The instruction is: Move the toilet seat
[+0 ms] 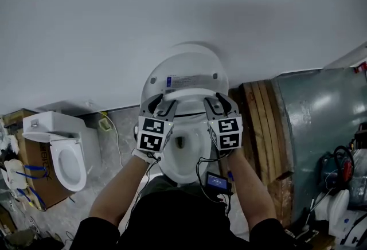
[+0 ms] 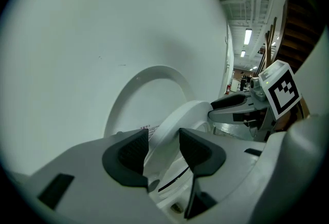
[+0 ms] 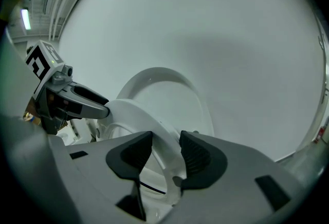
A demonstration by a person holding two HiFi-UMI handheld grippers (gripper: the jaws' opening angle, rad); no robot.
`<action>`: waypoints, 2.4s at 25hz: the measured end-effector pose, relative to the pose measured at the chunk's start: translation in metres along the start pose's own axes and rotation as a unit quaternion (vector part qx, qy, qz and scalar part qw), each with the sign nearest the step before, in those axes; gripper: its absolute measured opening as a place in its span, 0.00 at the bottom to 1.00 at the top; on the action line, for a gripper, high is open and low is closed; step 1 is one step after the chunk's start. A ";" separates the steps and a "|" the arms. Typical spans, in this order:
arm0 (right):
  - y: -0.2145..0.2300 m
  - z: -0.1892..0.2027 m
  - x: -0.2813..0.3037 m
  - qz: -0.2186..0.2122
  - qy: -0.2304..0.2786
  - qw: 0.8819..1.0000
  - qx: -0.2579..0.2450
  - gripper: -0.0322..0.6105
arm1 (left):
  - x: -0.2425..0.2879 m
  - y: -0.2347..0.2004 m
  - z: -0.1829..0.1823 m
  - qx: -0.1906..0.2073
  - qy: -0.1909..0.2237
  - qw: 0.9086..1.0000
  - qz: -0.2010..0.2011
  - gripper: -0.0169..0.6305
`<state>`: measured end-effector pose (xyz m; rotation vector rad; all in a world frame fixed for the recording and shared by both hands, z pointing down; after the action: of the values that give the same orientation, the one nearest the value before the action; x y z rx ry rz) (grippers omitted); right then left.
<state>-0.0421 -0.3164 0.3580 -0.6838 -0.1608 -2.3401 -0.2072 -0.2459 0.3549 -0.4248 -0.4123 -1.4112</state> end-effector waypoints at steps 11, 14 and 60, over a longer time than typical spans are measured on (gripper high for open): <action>0.013 -0.017 0.029 0.002 -0.012 1.000 0.013 0.35 | -0.025 -0.014 -0.023 -0.024 0.020 0.999 -0.009 0.32; 0.015 -0.021 0.036 0.006 -0.013 1.000 0.018 0.35 | -0.034 -0.020 -0.023 -0.021 0.021 0.999 -0.012 0.32; -0.098 -0.117 -0.326 -0.165 0.286 0.935 0.131 0.11 | -0.279 0.181 -0.120 -0.060 0.264 0.948 0.167 0.13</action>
<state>0.0486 -0.0862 0.0963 0.1830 -0.3347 -2.6633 -0.0569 -0.0509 0.1011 -0.1869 0.1795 -1.1608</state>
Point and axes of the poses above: the fingertips, and each gripper's own axes: x forward along the fingers, y to its right, z out of its underside, the point moved 5 cm from there along -x, backward along the fingers, and after that the axes turned 3 degrees about -z, right-handed, at the moved point
